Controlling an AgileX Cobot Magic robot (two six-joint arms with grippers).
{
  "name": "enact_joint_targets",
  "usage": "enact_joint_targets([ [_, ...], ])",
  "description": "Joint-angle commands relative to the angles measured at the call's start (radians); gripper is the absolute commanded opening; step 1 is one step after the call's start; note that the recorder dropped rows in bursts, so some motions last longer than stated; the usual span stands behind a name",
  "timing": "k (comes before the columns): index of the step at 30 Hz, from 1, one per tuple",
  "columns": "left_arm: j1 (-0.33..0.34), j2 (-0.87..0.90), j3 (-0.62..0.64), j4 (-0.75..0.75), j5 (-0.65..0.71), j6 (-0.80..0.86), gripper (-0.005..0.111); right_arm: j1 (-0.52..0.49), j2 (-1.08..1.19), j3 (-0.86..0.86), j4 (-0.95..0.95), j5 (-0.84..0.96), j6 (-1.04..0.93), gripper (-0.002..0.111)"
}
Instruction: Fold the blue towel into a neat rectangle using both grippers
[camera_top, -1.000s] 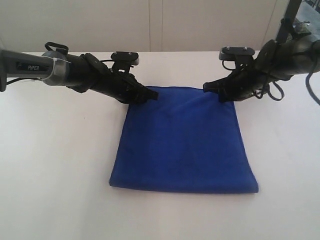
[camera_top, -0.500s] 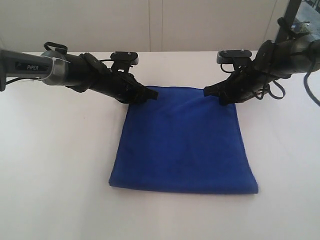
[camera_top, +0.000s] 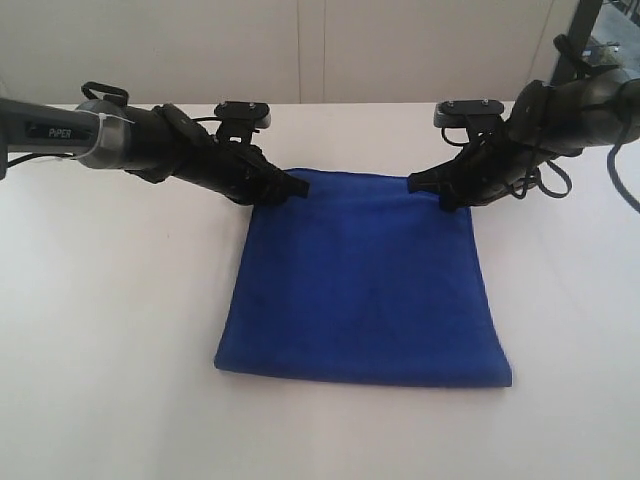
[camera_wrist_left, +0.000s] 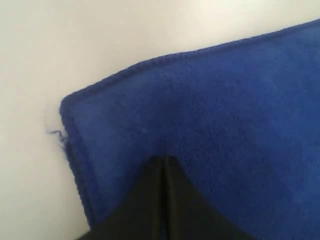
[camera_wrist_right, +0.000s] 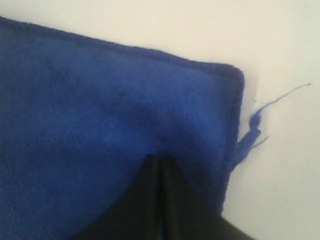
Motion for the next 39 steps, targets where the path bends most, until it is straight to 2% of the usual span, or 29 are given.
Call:
enact_joint_targets([
  [1, 0.011, 0.021, 0.011, 0.03, 0.012, -0.001, 0.0, -0.006, 0.007, 0.009, -0.035, 0.014, 0.004, 0.0],
  [12, 0.016, -0.04, 0.011, 0.025, 0.008, -0.001, 0.0, -0.006, -0.096, 0.009, -0.022, -0.029, 0.004, 0.0],
  [19, 0.02, -0.158, 0.011, 0.032, 0.049, -0.001, 0.0, -0.006, -0.215, 0.009, -0.025, 0.073, 0.004, 0.0],
  [22, 0.024, -0.203, 0.011, 0.054, 0.126, 0.004, 0.0, -0.006, -0.259, 0.009, -0.031, 0.157, 0.004, 0.0],
  [25, 0.036, -0.246, 0.011, 0.117, 0.263, -0.022, 0.0, -0.006, -0.305, 0.009, -0.031, 0.282, 0.004, 0.0],
  [29, 0.046, -0.306, 0.018, 0.37, 0.458, -0.226, 0.0, -0.006, -0.38, 0.037, -0.027, 0.402, 0.004, 0.0],
  [32, 0.024, -0.405, 0.093, 0.573, 0.545, -0.387, 0.0, -0.005, -0.482, 0.139, 0.01, 0.419, 0.004, 0.0],
  [35, -0.015, -0.514, 0.216, 0.575, 0.532, -0.408, 0.0, 0.018, -0.586, 0.289, 0.031, 0.405, 0.004, 0.0],
  [36, -0.031, -0.565, 0.296, 0.578, 0.514, -0.416, 0.0, 0.034, -0.62, 0.357, 0.034, 0.398, 0.004, 0.0],
  [39, -0.071, -0.615, 0.419, 0.556, 0.468, -0.442, 0.0, 0.088, -0.649, 0.48, 0.055, 0.347, 0.004, 0.0],
])
